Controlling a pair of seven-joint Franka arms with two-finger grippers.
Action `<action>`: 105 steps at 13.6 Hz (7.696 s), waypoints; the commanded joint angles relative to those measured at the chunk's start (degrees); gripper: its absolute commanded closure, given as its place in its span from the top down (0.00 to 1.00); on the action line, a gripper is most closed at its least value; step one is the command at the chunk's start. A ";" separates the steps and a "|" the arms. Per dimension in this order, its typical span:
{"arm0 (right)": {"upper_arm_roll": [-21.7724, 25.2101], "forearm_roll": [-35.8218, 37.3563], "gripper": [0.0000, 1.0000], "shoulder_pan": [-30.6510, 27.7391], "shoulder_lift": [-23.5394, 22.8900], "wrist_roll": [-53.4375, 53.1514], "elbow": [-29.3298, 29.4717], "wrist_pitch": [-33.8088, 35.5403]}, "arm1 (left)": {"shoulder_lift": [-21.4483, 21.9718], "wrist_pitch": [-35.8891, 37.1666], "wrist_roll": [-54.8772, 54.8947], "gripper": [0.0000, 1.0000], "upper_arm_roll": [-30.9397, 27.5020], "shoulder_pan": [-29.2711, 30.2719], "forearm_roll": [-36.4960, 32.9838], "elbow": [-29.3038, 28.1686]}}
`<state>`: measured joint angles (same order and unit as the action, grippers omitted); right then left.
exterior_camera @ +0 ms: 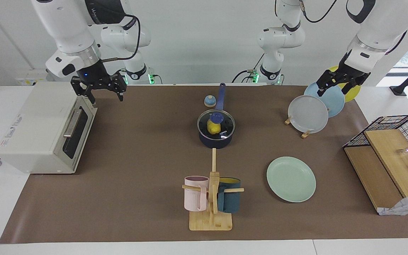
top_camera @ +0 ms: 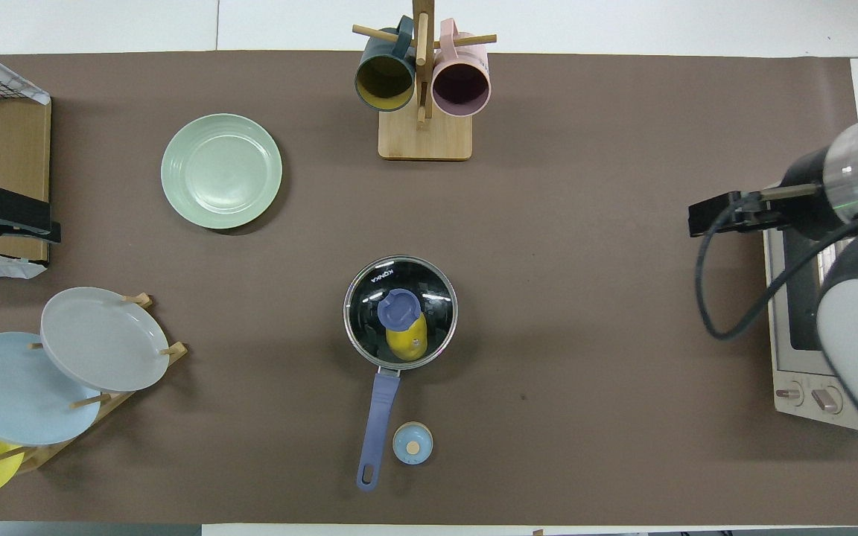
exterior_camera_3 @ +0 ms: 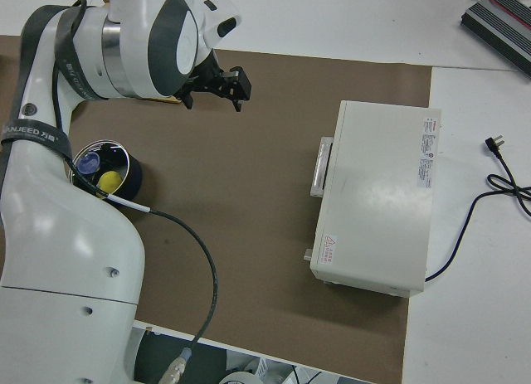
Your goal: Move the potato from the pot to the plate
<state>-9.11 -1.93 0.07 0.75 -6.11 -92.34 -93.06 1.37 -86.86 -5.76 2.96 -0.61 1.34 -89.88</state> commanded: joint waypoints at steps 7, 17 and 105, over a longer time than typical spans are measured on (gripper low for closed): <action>-10.14 6.13 1.00 15.88 -13.04 -29.27 11.82 -1.75 | 1.53 0.20 0.31 1.00 0.12 0.26 -0.72 -1.53; -10.23 8.43 1.00 25.58 -10.15 -41.70 -12.34 -27.34 | 1.53 0.37 0.31 1.00 0.12 0.35 -0.72 -1.61; 12.08 6.06 1.00 0.26 3.21 6.29 -3.29 8.26 | -16.32 -43.05 -30.10 0.07 0.82 -38.85 0.07 -25.96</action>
<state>-0.93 5.13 -3.38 2.05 0.83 -93.77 -83.86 -15.10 -128.57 -36.16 4.62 -38.69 1.42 -115.23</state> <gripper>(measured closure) 0.000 0.304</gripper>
